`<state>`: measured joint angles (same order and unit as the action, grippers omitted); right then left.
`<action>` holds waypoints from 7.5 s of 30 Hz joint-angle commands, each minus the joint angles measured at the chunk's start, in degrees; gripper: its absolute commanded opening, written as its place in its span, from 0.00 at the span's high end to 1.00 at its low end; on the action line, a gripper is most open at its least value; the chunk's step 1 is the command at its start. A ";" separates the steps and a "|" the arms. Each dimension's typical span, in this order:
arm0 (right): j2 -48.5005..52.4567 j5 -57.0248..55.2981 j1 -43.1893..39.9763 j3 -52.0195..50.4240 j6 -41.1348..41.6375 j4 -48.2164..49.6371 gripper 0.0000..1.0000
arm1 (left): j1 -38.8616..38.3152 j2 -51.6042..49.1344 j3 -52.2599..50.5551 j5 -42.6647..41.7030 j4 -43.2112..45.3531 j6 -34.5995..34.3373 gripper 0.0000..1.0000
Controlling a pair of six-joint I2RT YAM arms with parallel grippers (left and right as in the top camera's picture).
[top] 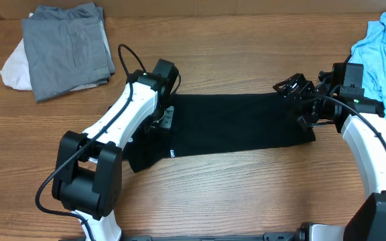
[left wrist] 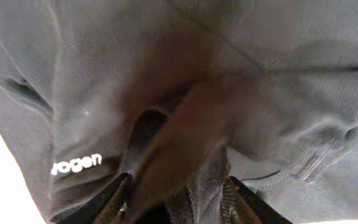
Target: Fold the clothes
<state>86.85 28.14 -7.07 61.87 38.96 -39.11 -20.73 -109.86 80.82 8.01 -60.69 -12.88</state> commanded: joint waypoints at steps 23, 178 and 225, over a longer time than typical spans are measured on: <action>0.07 -2.43 0.26 1.20 -1.70 -0.92 0.00 | 3.85 -2.75 -0.02 -5.07 -1.22 4.96 0.90; 19.08 -7.96 0.37 -3.91 -13.14 2.64 0.96 | 16.13 -2.97 -5.86 -11.17 -3.58 -12.79 0.92; -1.18 -15.67 -12.66 7.21 -11.85 -9.49 0.73 | 32.06 7.28 0.37 -21.59 -8.26 -1.60 0.96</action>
<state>85.45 12.56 -18.98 68.25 28.40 -48.34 14.44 -110.67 80.09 -8.82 -68.84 -17.76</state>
